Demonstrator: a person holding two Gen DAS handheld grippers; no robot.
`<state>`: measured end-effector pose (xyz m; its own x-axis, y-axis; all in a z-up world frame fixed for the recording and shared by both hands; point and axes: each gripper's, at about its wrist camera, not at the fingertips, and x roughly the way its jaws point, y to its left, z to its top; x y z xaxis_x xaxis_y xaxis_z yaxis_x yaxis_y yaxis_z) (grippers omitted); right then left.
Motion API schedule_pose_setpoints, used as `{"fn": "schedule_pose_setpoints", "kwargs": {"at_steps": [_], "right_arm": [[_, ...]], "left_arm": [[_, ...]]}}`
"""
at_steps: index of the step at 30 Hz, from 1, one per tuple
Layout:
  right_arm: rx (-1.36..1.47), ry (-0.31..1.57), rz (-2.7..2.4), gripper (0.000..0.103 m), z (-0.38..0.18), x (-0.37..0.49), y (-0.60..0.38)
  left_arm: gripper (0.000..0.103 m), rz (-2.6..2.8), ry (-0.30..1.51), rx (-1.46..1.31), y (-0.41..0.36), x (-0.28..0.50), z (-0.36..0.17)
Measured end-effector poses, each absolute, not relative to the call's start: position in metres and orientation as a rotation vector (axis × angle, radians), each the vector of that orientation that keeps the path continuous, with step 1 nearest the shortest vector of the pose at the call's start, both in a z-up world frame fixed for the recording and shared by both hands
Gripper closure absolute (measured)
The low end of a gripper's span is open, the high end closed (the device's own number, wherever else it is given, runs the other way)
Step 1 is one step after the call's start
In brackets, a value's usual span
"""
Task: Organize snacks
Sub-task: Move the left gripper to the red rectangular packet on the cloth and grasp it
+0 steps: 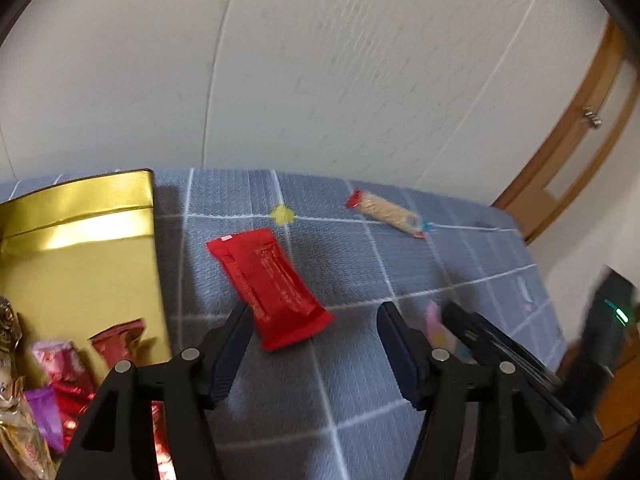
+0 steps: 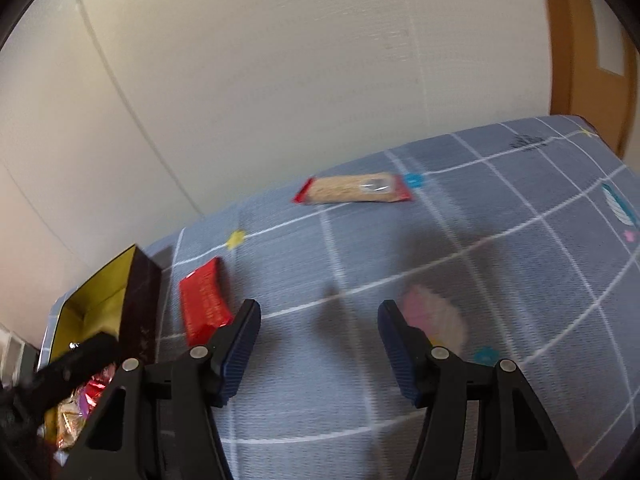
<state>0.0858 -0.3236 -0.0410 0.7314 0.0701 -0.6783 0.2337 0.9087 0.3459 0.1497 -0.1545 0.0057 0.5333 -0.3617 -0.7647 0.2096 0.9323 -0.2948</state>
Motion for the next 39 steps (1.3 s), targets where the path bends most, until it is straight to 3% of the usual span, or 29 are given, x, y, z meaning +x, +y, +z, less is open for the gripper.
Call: {"fn": "schedule_pose_setpoints", "kwargs": {"at_steps": [15, 19, 21, 24, 39], "right_arm": [[0.596, 0.697, -0.118, 0.04, -0.049, 0.057, -0.38], [0.619, 0.695, -0.11, 0.039, -0.052, 0.056, -0.383], [0.627, 0.698, -0.111, 0.039, -0.053, 0.056, -0.384], [0.636, 0.698, -0.106, 0.039, -0.054, 0.056, -0.384], [0.388, 0.776, -0.024, 0.039, -0.053, 0.125, -0.362]], "left_arm": [[0.039, -0.145, 1.114, -0.039, -0.181, 0.199, -0.054], [0.041, -0.172, 1.066, 0.007, -0.186, 0.195, -0.056], [0.053, -0.197, 1.044, 0.036, -0.189, 0.191, -0.057], [0.057, -0.225, 1.016, 0.032, -0.191, 0.18, -0.059], [0.057, -0.319, 0.927, 0.045, -0.188, 0.12, -0.062]]}}
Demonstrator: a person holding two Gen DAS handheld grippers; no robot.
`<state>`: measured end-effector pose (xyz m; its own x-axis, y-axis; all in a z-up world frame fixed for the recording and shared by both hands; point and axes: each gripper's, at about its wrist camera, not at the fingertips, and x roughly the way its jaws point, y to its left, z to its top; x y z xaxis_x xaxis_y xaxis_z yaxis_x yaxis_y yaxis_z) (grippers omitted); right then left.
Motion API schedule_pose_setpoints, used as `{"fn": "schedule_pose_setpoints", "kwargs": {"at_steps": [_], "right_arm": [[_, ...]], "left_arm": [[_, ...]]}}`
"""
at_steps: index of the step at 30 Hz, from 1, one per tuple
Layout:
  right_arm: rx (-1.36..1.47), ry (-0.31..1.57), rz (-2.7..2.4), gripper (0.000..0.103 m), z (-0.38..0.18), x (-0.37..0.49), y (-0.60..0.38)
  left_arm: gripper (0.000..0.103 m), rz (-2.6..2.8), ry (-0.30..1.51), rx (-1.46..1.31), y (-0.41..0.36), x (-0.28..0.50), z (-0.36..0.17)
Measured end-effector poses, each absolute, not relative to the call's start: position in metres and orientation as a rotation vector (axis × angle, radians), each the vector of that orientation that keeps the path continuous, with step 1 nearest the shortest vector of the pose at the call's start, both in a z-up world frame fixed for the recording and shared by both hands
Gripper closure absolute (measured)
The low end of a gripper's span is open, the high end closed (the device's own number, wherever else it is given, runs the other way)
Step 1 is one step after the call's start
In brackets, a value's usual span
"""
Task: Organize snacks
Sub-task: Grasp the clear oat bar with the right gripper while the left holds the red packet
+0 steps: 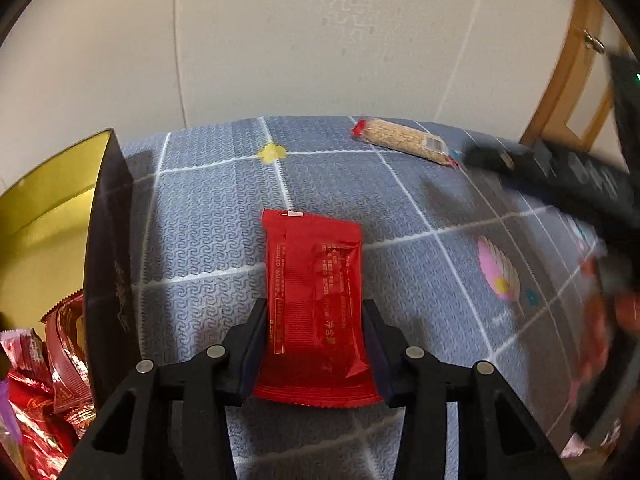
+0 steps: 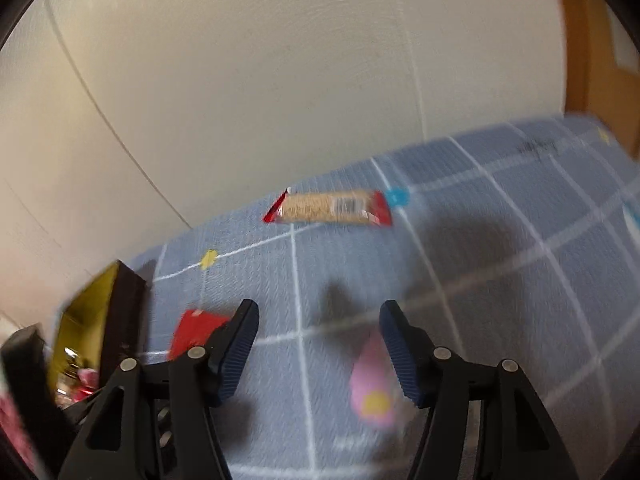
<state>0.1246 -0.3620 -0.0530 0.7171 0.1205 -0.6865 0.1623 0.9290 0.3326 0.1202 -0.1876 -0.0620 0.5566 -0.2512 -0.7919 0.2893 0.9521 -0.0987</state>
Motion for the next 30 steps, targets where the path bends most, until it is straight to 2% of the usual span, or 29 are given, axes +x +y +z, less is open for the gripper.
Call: {"fn": "schedule_pose_setpoints", "kwargs": {"at_steps": [10, 18, 30], "right_arm": [[0.182, 0.722, 0.015, 0.037, -0.047, 0.198, -0.36], [0.2, 0.769, 0.035, 0.037, -0.058, 0.244, -0.363], [0.128, 0.842, 0.094, 0.036, -0.067, 0.234, -0.343]], "left_arm": [[0.057, -0.395, 0.874, 0.079, -0.187, 0.105, -0.064], [0.057, -0.426, 0.877, 0.047, -0.184, 0.102, -0.063], [0.057, -0.434, 0.88, 0.026, -0.181, 0.106, -0.063]]}}
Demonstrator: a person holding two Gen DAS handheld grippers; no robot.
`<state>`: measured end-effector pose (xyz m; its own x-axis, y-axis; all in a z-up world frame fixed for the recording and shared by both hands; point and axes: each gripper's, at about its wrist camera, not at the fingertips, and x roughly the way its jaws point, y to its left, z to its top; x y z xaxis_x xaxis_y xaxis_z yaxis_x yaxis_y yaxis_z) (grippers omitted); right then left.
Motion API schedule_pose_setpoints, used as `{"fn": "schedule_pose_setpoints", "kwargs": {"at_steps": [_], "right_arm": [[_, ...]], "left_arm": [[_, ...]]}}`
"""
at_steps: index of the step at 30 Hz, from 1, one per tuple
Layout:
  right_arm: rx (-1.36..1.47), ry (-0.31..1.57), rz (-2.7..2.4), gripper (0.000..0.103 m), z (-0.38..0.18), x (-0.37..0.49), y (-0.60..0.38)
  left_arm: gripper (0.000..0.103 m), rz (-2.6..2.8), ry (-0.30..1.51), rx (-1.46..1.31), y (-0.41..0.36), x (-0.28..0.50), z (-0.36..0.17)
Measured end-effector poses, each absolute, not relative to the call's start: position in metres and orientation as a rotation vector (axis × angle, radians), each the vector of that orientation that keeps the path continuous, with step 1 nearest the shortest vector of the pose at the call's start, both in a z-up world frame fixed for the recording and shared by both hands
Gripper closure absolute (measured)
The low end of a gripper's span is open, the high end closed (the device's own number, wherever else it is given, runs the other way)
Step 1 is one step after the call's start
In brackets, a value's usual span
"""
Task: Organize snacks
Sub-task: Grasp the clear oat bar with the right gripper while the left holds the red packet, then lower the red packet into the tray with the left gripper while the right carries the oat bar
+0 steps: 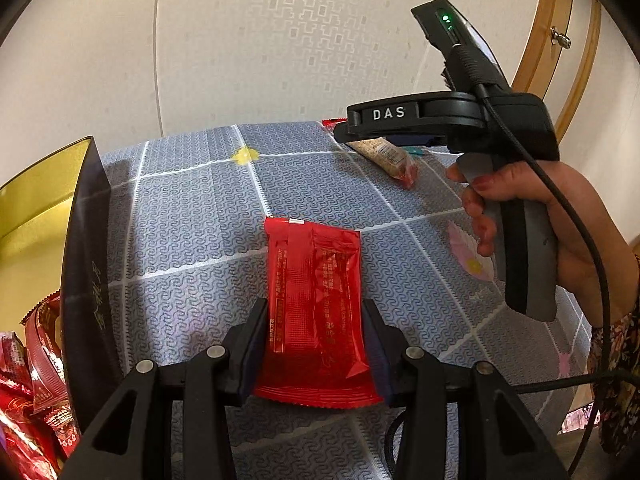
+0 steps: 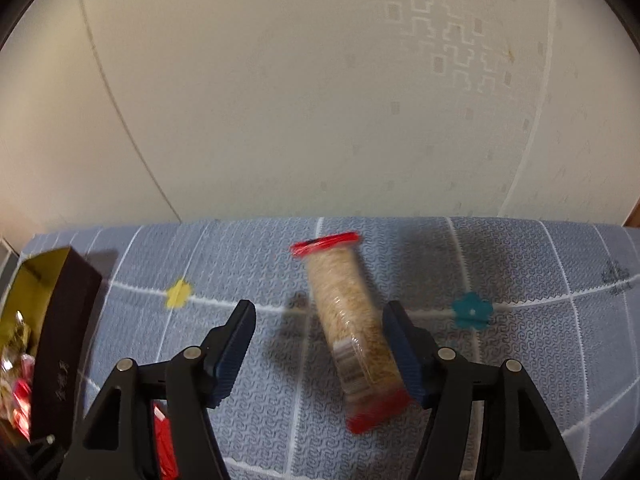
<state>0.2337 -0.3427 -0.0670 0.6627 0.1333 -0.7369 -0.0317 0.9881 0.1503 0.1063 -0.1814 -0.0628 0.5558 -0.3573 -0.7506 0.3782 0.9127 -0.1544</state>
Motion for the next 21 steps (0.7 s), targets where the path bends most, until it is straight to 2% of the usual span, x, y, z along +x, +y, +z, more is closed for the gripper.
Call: {"fn": "schedule_pose_setpoints", "kwargs": {"at_steps": [5, 7, 9, 17, 21], "right_arm": [[0.145, 0.847, 0.069, 0.041, -0.073, 0.24, -0.342], [0.164, 0.861, 0.056, 0.058, -0.077, 0.246, -0.345], [0.173, 0.88, 0.054, 0.069, -0.083, 0.25, -0.345], [0.12, 0.872, 0.033, 0.073, -0.085, 0.235, -0.333], [0.144, 0.884, 0.02, 0.073, -0.086, 0.215, -0.333]], "left_arm": [[0.057, -0.436, 0.88, 0.022, -0.18, 0.108, -0.063], [0.057, -0.439, 0.881, 0.017, -0.18, 0.109, -0.063], [0.057, -0.44, 0.881, 0.014, -0.18, 0.108, -0.063], [0.057, -0.449, 0.882, 0.016, -0.183, 0.112, -0.064], [0.061, -0.486, 0.885, -0.003, -0.181, 0.113, -0.064]]}}
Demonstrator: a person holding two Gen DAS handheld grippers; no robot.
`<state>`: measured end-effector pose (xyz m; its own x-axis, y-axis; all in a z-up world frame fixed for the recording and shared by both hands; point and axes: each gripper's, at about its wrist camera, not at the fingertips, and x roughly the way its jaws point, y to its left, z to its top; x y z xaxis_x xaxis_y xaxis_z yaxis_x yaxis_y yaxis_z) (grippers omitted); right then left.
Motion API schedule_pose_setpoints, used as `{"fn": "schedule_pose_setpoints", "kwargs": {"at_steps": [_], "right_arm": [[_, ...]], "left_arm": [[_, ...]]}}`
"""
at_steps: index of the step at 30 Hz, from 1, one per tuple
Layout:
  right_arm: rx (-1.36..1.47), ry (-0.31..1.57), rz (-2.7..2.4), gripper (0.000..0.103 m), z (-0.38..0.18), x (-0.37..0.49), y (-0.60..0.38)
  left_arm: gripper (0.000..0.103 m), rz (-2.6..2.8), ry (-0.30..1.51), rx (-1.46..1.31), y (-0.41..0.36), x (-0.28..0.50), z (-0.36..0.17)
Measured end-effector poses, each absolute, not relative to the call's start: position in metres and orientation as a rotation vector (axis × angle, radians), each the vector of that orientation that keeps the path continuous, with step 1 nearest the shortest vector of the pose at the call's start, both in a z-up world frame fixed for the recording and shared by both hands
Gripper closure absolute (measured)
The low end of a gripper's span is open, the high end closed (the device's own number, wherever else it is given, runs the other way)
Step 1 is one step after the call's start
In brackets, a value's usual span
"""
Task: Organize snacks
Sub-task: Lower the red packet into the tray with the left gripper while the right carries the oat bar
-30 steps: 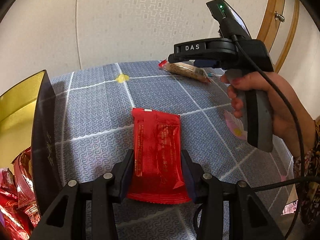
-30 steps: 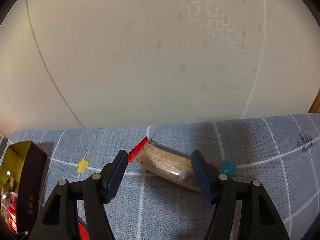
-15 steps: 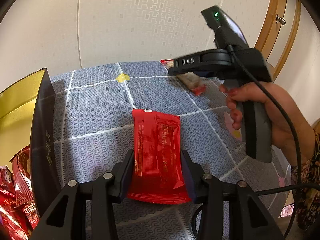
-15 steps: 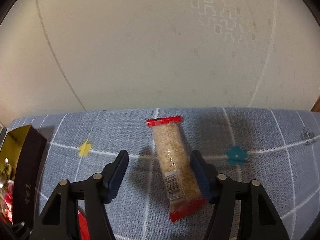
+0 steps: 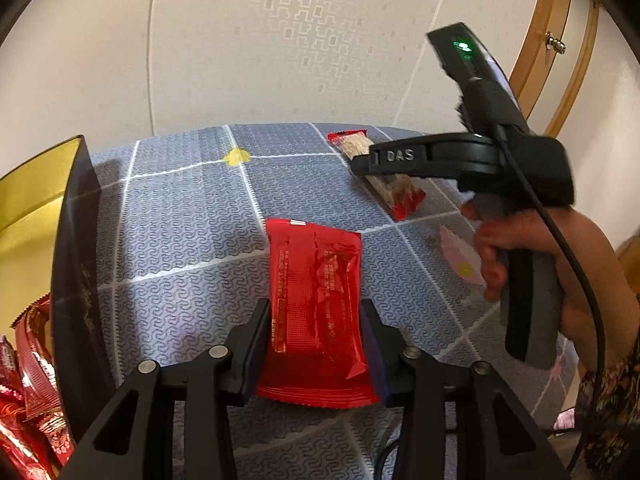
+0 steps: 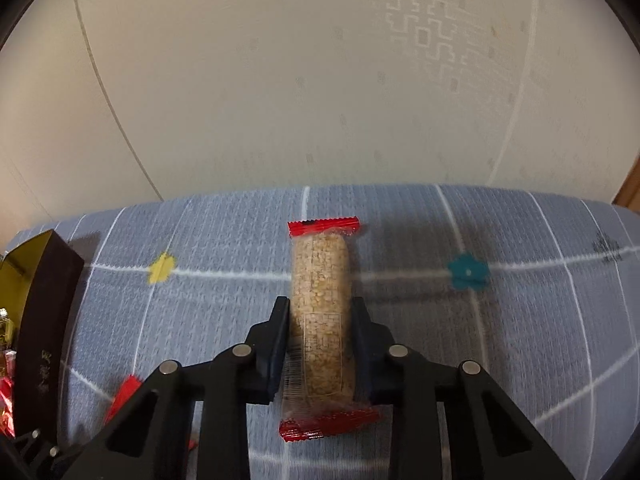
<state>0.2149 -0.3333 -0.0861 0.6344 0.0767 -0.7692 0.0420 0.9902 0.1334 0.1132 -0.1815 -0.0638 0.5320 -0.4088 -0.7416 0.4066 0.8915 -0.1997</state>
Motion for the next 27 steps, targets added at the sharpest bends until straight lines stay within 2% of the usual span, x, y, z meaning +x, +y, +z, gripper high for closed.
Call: {"fn": "schedule_pose_setpoints", "kwargs": {"at_steps": [13, 27], "right_arm": [[0.333, 0.828, -0.016, 0.073, -0.071, 0.131, -0.348], [0.367, 0.744, 0.001, 0.073, -0.06, 0.088, -0.323]], "left_arm": [[0.062, -0.572, 0.85, -0.092, -0.163, 0.105, -0.057], [0.062, -0.518, 0.733, -0.206, -0.091, 0.104, -0.008]]}}
